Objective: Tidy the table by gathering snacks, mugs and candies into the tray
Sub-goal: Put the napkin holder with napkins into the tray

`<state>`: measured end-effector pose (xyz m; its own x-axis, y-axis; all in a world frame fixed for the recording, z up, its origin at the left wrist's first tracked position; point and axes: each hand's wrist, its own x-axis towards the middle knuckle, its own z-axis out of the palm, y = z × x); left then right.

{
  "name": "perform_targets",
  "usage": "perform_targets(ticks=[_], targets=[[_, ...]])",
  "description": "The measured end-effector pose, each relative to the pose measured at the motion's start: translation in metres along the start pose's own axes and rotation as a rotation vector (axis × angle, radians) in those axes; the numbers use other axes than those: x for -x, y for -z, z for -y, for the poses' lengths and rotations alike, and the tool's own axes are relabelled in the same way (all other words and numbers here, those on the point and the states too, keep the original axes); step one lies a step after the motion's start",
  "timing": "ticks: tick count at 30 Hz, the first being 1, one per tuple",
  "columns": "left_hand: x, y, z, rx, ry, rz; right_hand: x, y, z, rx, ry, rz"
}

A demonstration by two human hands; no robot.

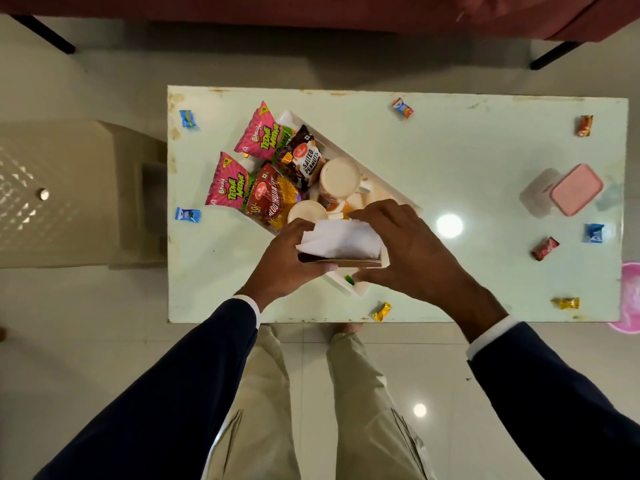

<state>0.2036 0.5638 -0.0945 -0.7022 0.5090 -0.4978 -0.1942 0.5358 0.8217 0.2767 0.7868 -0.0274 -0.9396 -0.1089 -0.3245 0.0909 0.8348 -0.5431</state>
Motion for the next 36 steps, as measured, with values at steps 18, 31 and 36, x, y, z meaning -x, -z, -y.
perform_targets(ticks=[18, 31, 36], targets=[[-0.015, -0.091, 0.024, -0.14, 0.138, 0.056, -0.052, -0.044, -0.106, -0.022, -0.005, 0.203], [0.005, -0.081, 0.042, -0.122, 0.111, -0.01, -0.017, -0.055, -0.099, 0.013, -0.187, -0.121], [0.04, -0.052, 0.057, -0.255, 0.085, -0.049, 0.028, -0.08, -0.062, -0.011, -0.286, -0.271]])
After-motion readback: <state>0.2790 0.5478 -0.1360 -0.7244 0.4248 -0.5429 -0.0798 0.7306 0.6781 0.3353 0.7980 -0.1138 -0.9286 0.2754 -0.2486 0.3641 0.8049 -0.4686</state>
